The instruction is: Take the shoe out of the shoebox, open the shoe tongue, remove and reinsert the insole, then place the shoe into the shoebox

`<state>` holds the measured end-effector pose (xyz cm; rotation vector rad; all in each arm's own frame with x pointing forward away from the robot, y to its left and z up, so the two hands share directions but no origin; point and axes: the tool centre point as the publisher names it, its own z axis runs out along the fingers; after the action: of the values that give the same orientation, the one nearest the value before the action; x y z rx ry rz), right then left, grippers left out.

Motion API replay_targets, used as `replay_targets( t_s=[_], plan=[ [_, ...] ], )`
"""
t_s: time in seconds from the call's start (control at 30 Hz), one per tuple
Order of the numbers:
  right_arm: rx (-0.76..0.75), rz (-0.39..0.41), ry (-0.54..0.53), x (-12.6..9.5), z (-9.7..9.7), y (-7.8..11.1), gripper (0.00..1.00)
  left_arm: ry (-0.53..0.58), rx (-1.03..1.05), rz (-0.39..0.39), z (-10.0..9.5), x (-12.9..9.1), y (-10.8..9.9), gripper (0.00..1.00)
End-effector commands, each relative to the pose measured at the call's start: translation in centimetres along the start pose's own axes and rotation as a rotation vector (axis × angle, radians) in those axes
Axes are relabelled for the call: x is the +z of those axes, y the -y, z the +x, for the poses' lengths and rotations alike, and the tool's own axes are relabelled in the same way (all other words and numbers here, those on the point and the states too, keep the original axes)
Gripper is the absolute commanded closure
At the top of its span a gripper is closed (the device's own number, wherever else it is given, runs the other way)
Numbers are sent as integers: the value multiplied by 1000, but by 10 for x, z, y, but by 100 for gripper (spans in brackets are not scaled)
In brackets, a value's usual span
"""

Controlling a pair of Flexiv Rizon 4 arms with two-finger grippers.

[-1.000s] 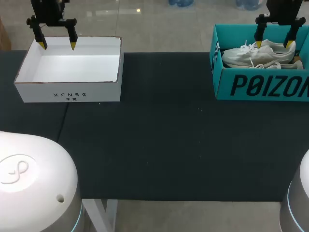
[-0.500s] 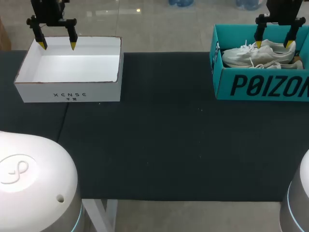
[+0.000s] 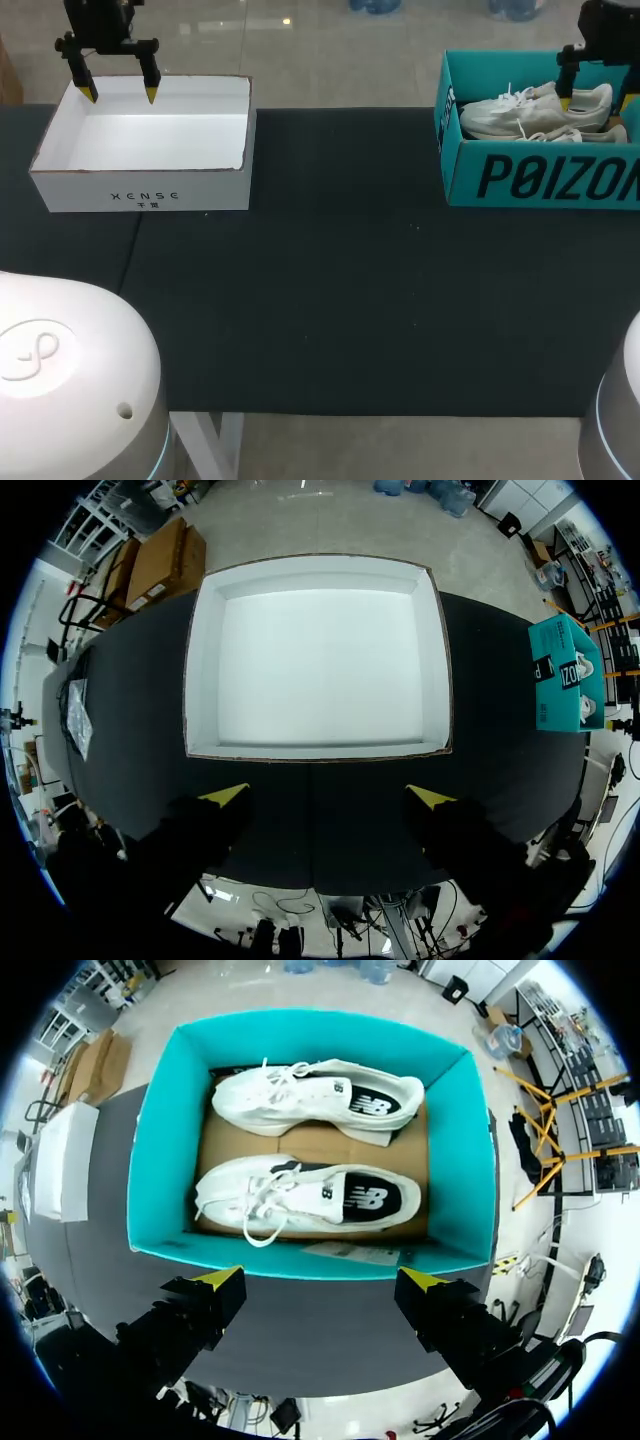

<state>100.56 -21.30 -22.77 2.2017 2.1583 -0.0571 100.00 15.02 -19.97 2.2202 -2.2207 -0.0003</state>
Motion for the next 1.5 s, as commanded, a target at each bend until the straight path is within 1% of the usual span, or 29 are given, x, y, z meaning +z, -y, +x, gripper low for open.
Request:
replay_targets(
  t_s=[0.03, 0.1, 0.17, 0.3, 0.4, 1.1, 1.13, 1.2, 1.23, 1.3, 1.33, 1.37, 1.5],
  plan=[
    [2, 3, -11, 8, -29, 0, 0, 0, 0, 0, 0, 0, 0, 0],
    [4, 11, 5, 10, -41, -2, 0, 0, 0, 0, 0, 0, 0, 0],
    [6, 11, 0, 12, -52, -5, 0, 0, 0, 0, 0, 0, 0, 0],
    [9, 28, -7, 18, -66, -11, 0, 0, 0, 0, 0, 0, 0, 0],
    [42, 104, 31, 19, -67, -11, 0, 0, 0, 0, 0, 0, 0, 0],
    [42, 104, 31, 19, -67, -11, 0, 0, 0, 0, 0, 0, 0, 0],
    [41, 104, 40, 22, -68, -11, 0, 0, 0, 0, 0, 0, 0, 0],
    [24, 68, 6, 27, -70, -12, 0, 0, 0, 0, 0, 0, 0, 0],
    [25, 72, 13, 31, -71, -13, 0, 0, 0, 0, 0, 0, 0, 0],
    [20, 41, 3, 38, -74, -13, 0, 0, 0, 0, 0, 0, 0, 0],
    [24, 46, 0, 41, -75, -14, 0, 0, 0, 0, 0, 0, 0, 0],
    [16, 30, -21, 45, -77, -14, 0, 0, 0, 0, 0, 0, 0, 0],
    [10, 25, -26, 59, -80, -18, 0, 0, 0, 0, 0, 0, 0, 0]
  ],
)
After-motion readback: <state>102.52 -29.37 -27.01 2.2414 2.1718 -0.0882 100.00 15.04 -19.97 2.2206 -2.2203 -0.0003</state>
